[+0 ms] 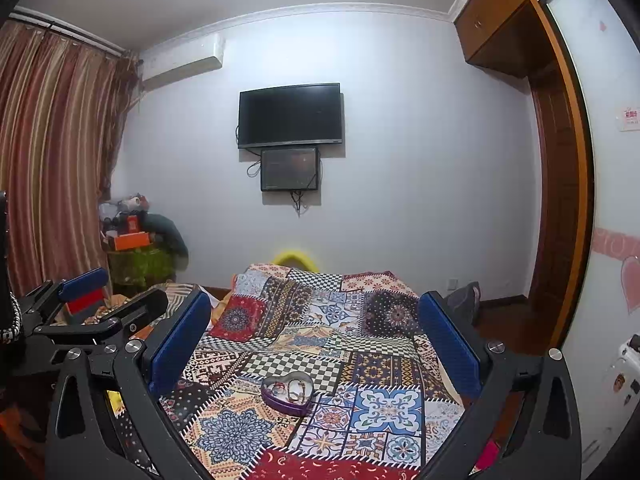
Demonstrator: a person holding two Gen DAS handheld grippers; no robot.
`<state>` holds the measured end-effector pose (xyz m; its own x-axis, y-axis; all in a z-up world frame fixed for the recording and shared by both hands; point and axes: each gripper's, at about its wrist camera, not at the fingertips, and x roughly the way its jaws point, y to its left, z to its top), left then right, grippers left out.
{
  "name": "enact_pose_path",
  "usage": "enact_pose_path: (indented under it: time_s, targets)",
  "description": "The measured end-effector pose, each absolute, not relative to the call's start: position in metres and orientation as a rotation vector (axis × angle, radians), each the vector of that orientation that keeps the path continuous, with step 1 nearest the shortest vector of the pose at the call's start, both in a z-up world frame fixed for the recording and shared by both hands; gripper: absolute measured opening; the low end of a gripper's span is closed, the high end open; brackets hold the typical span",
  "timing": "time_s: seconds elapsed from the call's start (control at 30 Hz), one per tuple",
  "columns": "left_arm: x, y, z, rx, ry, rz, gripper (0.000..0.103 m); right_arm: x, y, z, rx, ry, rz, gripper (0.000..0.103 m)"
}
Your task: Organize jewelry
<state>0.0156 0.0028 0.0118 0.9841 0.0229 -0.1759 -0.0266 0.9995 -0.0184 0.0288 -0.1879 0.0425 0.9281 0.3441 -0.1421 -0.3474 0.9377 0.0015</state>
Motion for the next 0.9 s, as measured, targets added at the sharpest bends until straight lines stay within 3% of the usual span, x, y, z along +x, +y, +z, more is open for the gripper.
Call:
enact_pose_path:
  time_s: [0.9]
  targets:
    - [0.0207,0.0107,0.0061,-0.057,0.190,0.024,0.098,0.0321,-0.1853,0.0410,-0.031,0.146,0.345,0.103]
